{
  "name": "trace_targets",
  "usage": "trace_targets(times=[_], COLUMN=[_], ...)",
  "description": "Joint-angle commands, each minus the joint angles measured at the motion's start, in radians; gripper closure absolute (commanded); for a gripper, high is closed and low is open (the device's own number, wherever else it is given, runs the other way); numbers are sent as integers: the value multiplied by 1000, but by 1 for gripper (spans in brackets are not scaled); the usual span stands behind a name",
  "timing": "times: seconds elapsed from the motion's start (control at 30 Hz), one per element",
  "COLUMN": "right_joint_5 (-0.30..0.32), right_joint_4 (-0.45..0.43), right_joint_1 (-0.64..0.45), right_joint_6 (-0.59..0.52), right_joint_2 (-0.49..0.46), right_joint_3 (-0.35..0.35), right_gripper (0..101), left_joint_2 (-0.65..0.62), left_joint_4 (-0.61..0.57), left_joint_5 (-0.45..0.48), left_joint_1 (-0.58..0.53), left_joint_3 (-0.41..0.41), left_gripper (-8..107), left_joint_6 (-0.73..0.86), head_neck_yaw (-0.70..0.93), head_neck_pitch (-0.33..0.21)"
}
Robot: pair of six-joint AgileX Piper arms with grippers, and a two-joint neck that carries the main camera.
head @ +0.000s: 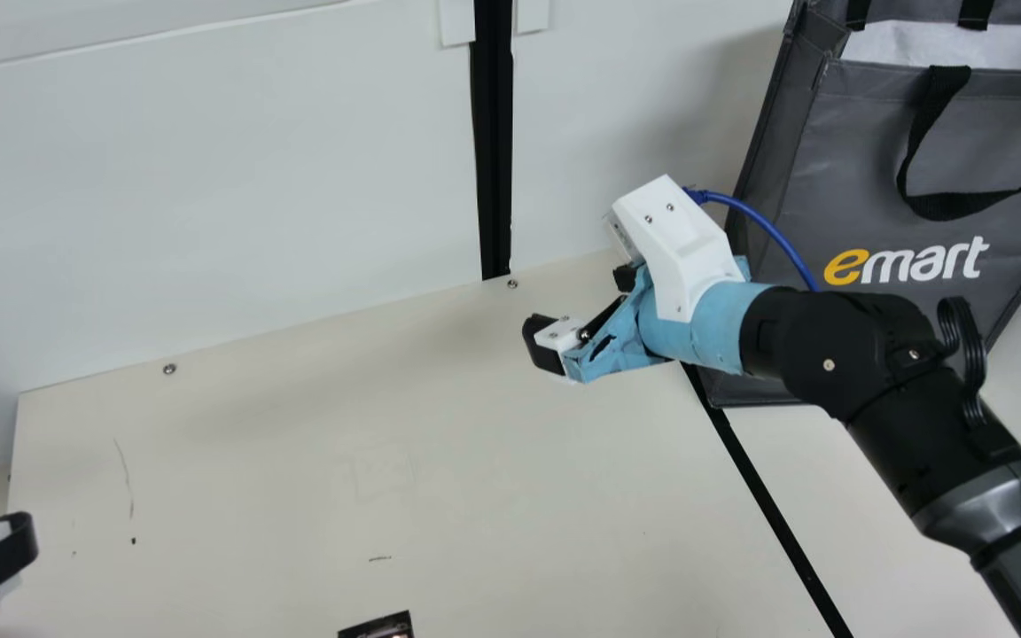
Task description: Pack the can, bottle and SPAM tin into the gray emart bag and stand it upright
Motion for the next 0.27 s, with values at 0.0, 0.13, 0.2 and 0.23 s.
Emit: trace_targets(times=[0.0,0.13,0.2,0.23], right_joint_5=[0,0,0,0], right_joint_4=[0,0,0,0], right_joint_1=[0,0,0,0], right_joint_6=[0,0,0,0], right_joint_2=[0,0,0,0], right_joint_3=[0,0,0,0], right_gripper=[6,6,6,6], left_joint_2=[0,0,0,0], left_joint_4=[0,0,0,0], left_joint_5=[0,0,0,0], left_joint_1=[0,0,0,0], left_joint_3=[0,0,0,0], left_gripper=[9,9,9,9], left_joint_6=[0,0,0,0], head_neck_yaw=[-1,-1,-1,-1], head_neck_pitch=[-23,-23,-23,-23])
